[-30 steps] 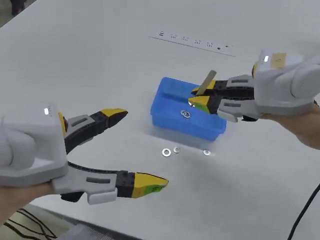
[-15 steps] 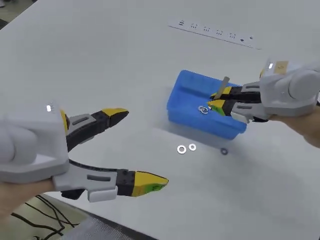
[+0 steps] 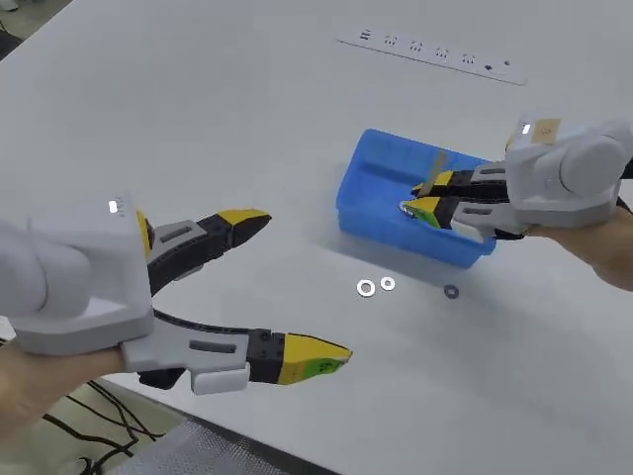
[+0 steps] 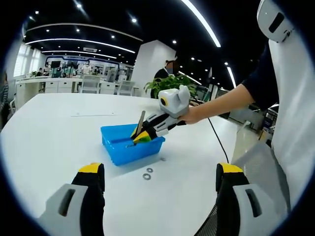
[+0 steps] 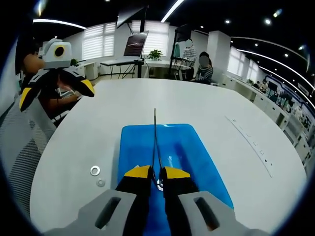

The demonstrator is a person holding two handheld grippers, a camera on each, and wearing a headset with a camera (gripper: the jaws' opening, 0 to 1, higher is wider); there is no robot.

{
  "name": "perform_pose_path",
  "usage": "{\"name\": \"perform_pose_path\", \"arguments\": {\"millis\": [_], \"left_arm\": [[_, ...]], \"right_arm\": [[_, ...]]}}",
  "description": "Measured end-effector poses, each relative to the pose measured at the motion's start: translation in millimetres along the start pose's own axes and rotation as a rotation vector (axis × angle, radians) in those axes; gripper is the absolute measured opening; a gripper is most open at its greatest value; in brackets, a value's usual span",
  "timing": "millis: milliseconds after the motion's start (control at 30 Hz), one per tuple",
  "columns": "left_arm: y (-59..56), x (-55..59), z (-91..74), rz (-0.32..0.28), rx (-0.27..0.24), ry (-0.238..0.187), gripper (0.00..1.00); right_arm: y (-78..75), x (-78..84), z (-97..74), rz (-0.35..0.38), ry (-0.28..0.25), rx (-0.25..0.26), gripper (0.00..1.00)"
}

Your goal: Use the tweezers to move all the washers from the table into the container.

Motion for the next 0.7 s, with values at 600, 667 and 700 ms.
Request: {"name": "perform_pose_path", "arguments": {"millis": [600, 667, 700], "left_arm": [[0.8, -9.8, 8.2, 0.018, 0.016, -0.015, 0.99], [3.6, -18.3, 10.7, 0.015, 0.020, -0.045, 0.99], [4.6, -22.5, 12.1, 0.013, 0.026, -0.059, 0.99]], "right_arm": [[-8.2, -13.6, -20.7, 0.003, -0.033, 0.060, 0.08], [-8.5, -16.3, -23.5, 0.011, -0.041, 0.068, 0.08], [-7.9, -17.4, -24.5, 0.011, -0.043, 0.068, 0.08]]}}
Point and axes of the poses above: the centre of the closed fingertips' face, and the gripper's own axes: z roughly forward along the fingers, y roughly to its left, x roughly out of its underside, the point moved 5 cm from there along -z, roughly backward along the fingers, and after that the axes turned 5 degrees about -z, right-handed, at the moved point
